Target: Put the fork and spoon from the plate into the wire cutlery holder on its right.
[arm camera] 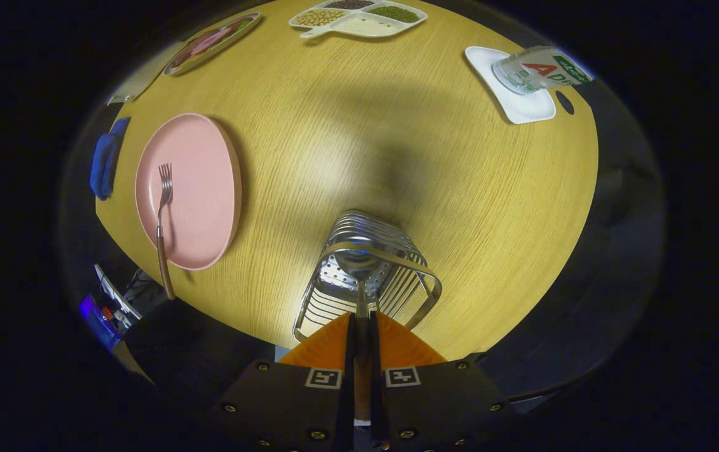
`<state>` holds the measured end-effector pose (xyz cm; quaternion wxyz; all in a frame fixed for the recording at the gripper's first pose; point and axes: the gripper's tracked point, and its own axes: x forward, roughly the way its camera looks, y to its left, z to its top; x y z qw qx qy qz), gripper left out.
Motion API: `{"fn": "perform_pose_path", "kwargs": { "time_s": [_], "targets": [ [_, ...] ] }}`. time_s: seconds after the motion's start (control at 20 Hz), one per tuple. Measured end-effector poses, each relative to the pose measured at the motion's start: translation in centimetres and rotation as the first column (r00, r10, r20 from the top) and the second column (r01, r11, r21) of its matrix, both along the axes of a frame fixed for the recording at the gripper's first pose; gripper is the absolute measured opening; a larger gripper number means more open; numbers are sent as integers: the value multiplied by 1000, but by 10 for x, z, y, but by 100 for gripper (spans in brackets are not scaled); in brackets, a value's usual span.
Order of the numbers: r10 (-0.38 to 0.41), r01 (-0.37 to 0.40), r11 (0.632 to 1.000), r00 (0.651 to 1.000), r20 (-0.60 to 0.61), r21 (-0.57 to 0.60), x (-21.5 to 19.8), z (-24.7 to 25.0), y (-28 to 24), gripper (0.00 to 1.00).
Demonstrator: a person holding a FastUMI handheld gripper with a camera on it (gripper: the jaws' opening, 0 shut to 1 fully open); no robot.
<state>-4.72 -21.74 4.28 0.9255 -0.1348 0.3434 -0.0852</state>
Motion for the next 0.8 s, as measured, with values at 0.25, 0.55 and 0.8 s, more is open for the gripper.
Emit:
{"fn": "perform_pose_path", "kwargs": {
  "time_s": [0.25, 0.55, 0.8],
  "targets": [
    [8, -9, 1000, 999, 43, 21, -5, 1, 4, 11],
    [21, -23, 999, 997, 79, 23, -11, 2, 3, 23],
    [28, -35, 998, 990, 140, 50, -23, 4, 2, 23]
  ]
}}
